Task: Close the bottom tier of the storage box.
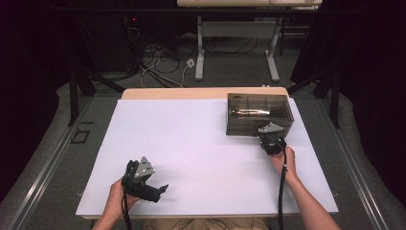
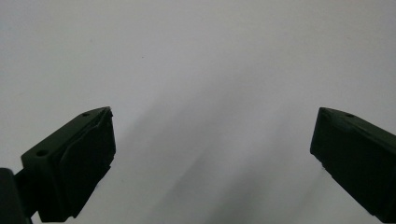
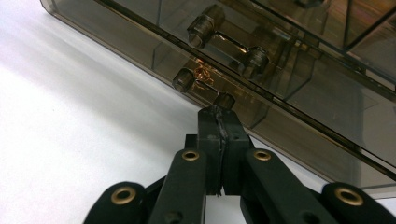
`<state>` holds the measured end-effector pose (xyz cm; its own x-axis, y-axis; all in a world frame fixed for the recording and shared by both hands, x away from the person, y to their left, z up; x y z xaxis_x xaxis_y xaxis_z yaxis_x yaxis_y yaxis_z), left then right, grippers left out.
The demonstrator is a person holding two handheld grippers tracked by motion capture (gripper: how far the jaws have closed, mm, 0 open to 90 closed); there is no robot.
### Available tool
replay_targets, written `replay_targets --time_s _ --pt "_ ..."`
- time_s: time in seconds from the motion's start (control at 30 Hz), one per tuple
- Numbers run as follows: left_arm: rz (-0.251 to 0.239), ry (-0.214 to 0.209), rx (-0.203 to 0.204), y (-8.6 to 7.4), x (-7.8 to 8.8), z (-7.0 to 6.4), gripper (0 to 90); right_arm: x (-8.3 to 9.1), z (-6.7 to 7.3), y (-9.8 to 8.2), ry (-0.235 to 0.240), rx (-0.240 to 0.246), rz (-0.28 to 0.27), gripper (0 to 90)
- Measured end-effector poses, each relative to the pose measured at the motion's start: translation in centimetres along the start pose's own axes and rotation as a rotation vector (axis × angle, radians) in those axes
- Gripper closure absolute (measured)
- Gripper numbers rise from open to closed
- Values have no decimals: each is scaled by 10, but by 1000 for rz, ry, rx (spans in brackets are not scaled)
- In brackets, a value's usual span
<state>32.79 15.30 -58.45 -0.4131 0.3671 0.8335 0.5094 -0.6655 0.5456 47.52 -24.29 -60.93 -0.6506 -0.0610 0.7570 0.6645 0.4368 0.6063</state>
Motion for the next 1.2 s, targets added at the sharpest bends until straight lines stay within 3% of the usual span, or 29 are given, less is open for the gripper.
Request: replay_targets --time_s 0.33,0.5,1.0,1.2 --pt "1 4 -5 0 0 -1 1 6 7 1 39 17 12 791" --pt "2 4 -5 0 0 -1 1 12 12 1 66 28 32 638" --pt "1 5 2 0 1 -1 0 31 30 -5 206 42 96 220" --pt "1 2 -1 0 0 -3 0 36 41 -7 238 54 115 155"
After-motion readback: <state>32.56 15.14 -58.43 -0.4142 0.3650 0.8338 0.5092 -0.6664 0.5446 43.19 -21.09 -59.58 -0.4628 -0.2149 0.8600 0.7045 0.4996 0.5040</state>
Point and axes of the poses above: each handheld gripper's, and its own axes: x roughly backward along the jaws, y roughly out of its top, z roughly to its left, the point moved 8 cm from there along -x, roughly forward along the jaws, and after that the axes turned 9 degrees about z, right-handed, at the moved point
